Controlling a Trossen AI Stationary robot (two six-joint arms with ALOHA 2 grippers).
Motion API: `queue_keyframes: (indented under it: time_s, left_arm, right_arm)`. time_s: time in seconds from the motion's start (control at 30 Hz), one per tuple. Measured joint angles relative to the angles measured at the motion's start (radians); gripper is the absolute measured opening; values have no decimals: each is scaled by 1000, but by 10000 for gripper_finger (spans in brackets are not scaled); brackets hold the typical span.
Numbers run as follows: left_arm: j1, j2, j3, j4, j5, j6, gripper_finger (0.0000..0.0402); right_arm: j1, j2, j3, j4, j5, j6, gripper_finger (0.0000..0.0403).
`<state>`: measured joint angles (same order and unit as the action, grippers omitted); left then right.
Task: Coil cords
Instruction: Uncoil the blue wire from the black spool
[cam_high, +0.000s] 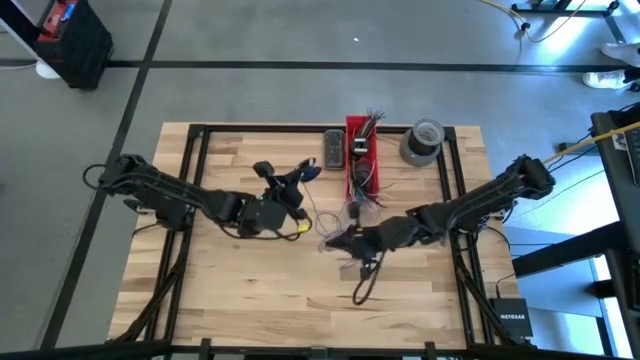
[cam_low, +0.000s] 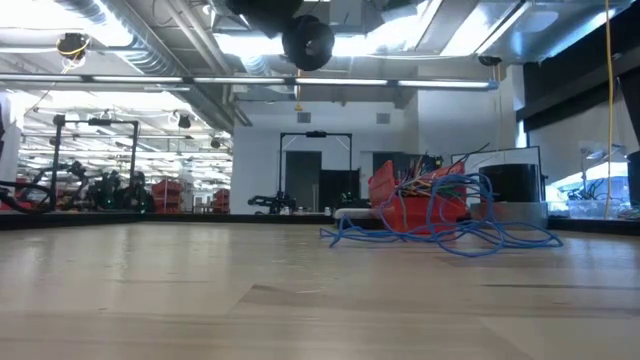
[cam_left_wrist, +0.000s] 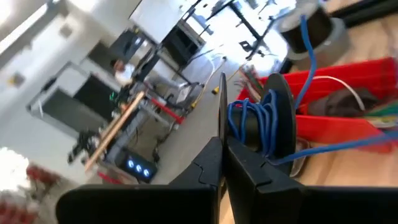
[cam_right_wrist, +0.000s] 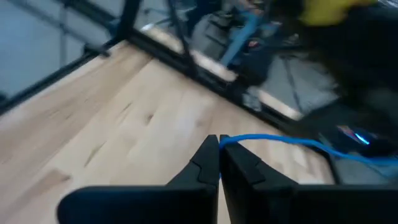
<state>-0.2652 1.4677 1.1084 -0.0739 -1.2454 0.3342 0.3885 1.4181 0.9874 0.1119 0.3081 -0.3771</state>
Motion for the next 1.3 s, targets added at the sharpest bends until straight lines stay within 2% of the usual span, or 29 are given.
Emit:
queue_keyframes:
  time_s: [0.13, 0.23, 0.37, 0.5, 0.63, 0.73, 0.87, 1.03, 1.13, 1.2, 1.3]
  left_arm:
    - [29, 0, 0, 29, 0, -40, 5]
    - [24, -6, 0, 59, 0, -38, 5]
    - [-23, -24, 0, 67, -1, -17, 5]
    - [-89, -55, 0, 55, 0, -5, 5]
    - [-145, -77, 0, 36, -1, 14, 5]
    - [-172, -83, 0, -56, 0, -7, 5]
    - [-174, -83, -1, -222, 5, -85, 5]
    - [-121, -83, -1, -344, 13, -179, 5]
    - [-72, -83, -1, -363, 16, -216, 5]
    - [-37, -83, -2, -366, 27, -243, 5]
    - [13, -83, -2, -358, 31, -279, 5]
  right_arm:
    - [-39, 89, 0, 18, -97, -40, 10]
    - [-84, 154, 0, -37, -88, -39, 11]
    - [-153, 213, -1, -158, 54, -30, 13]
    - [-227, 209, -1, -302, 228, 69, 13]
    - [-268, 146, -1, -506, 343, 220, 14]
    - [-271, 77, -1, -637, 450, 339, 14]
    - [-244, -42, -1, -714, 629, 467, 14]
    - [-119, -152, -1, -668, 766, 515, 14]
    - [-27, -172, -1, -553, 805, 434, 14]
    - [20, -171, -1, -437, 776, 331, 14]
    - [61, -150, 1, -263, 600, 200, 14]
